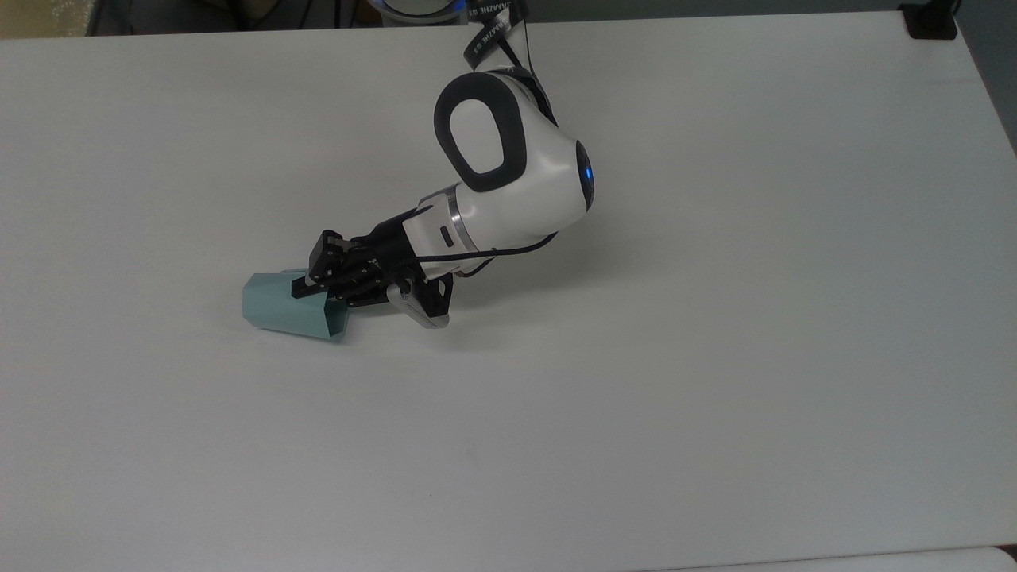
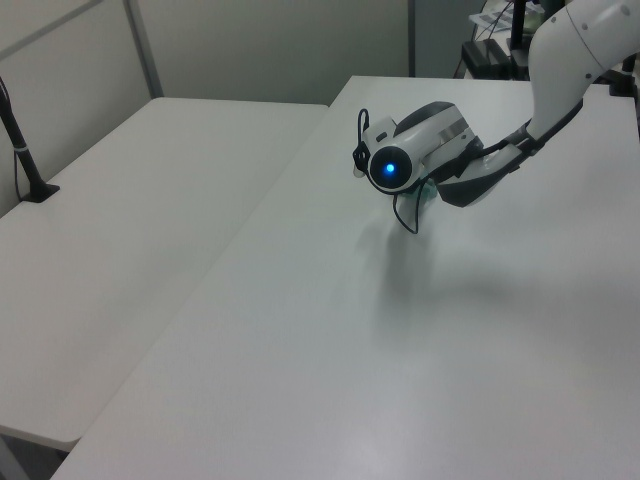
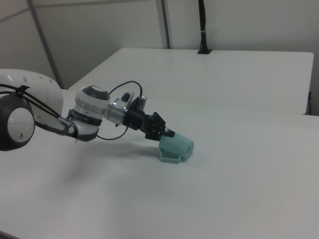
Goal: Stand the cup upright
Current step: 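Lift the cup and rotate it so the rim faces up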
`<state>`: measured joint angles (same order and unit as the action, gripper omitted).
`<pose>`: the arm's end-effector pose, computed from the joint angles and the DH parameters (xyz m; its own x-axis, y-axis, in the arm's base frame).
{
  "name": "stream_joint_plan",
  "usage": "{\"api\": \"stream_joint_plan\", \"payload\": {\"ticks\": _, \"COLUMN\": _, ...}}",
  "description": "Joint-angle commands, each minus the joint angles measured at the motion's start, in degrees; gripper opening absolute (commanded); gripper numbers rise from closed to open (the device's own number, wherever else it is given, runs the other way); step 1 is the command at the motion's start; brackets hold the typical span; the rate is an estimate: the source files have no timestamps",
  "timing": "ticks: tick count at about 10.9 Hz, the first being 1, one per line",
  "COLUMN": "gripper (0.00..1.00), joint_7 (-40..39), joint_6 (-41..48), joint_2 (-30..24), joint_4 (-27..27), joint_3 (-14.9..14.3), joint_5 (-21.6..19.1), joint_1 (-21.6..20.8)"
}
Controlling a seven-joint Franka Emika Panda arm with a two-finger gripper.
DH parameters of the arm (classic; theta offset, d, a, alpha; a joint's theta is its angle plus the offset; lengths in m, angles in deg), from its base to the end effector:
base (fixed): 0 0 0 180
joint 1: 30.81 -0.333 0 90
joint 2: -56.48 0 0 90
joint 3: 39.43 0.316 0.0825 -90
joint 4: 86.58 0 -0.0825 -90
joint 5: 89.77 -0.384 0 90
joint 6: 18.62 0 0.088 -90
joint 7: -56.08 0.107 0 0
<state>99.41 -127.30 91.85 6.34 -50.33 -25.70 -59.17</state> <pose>0.6610 0.1574 0.2850 0.9537 0.2580 0.1548 -0.0218 -0.4539 0.8908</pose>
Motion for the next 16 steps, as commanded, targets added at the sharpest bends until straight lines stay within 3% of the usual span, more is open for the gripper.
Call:
{"api": "stream_joint_plan", "payload": {"ticks": 1, "gripper": 0.00, "joint_7": -3.8, "joint_6": -0.9, "joint_2": -3.7, "joint_4": 0.1, "joint_3": 0.8, "joint_5": -3.1, "joint_1": 1.1}}
{"api": "stream_joint_plan", "payload": {"ticks": 5, "gripper": 0.00, "joint_7": -16.1, "joint_6": -0.2, "joint_2": -17.6, "joint_4": 3.7, "joint_3": 0.1, "joint_5": -16.8, "joint_1": 2.9}}
{"api": "stream_joint_plan", "payload": {"ticks": 7, "gripper": 0.00, "joint_7": -22.9, "joint_6": 0.0, "joint_2": -26.0, "joint_4": 7.7, "joint_3": 0.0, "joint_5": -28.4, "joint_1": 5.0}}
{"api": "stream_joint_plan", "payload": {"ticks": 9, "gripper": 0.00, "joint_7": -24.2, "joint_6": -1.0, "joint_2": -34.9, "joint_4": 15.5, "joint_3": 0.0, "joint_5": -37.7, "joint_1": 6.4}}
{"api": "stream_joint_plan", "payload": {"ticks": 12, "gripper": 0.00, "joint_7": -25.5, "joint_6": -7.0, "joint_2": -41.2, "joint_4": 24.7, "joint_3": -2.5, "joint_5": -52.8, "joint_1": 6.7}}
{"api": "stream_joint_plan", "payload": {"ticks": 14, "gripper": 0.00, "joint_7": -25.5, "joint_6": -16.9, "joint_2": -42.2, "joint_4": 30.5, "joint_3": -6.6, "joint_5": -63.0, "joint_1": 6.3}}
{"api": "stream_joint_plan", "payload": {"ticks": 16, "gripper": 0.00, "joint_7": -25.1, "joint_6": -29.3, "joint_2": -42.2, "joint_4": 37.1, "joint_3": -8.5, "joint_5": -69.6, "joint_1": 6.3}}
